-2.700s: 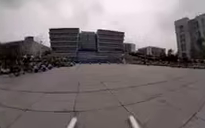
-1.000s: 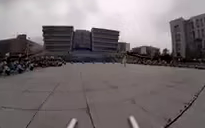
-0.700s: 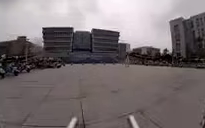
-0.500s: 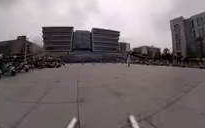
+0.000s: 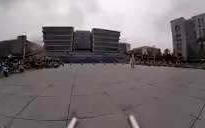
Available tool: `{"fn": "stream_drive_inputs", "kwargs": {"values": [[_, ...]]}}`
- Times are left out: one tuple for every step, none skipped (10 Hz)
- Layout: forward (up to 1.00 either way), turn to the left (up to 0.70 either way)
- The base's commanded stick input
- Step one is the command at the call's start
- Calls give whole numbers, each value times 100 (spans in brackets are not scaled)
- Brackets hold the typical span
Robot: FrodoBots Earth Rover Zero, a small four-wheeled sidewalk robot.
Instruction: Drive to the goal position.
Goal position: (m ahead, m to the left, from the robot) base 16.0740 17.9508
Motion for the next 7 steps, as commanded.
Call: {"fn": "stream_drive_inputs", "kwargs": {"values": [[100, 0], [100, 0], [100, 0], [100, 0], [100, 0], [100, 0], [100, 0]]}}
